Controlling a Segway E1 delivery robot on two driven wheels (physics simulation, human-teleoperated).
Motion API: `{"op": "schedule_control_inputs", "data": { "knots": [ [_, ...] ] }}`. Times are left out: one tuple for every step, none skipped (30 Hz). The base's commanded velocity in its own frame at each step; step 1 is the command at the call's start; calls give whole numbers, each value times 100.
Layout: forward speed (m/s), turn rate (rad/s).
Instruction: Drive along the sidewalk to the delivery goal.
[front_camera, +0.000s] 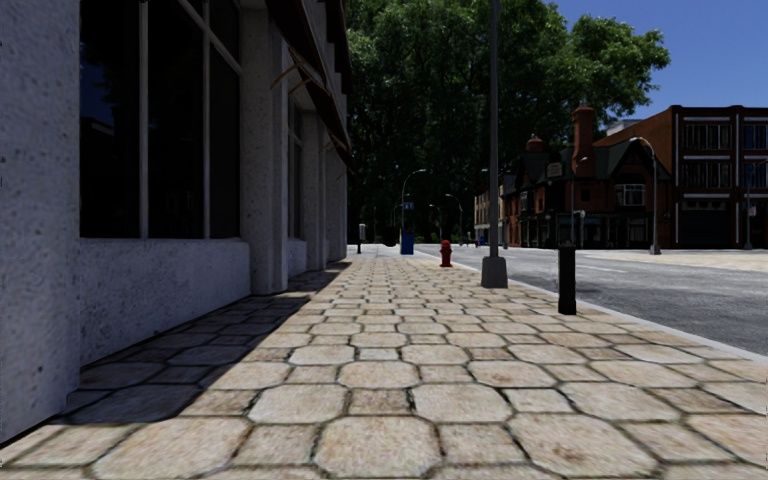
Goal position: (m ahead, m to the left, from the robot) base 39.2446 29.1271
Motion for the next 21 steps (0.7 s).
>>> {"op": "schedule_control_inputs", "data": {
  "knots": [
    [200,0],
    [200,0],
    [200,0],
    [200,0],
    [200,0],
    [200,0],
    [200,0],
    [200,0],
    [200,0],
    [200,0],
    [200,0],
    [200,0],
    [200,0],
    [200,0],
    [200,0],
    [200,0],
    [200,0],
    [200,0],
    [200,0],
    [200,0],
    [200,0]
  ]
}}
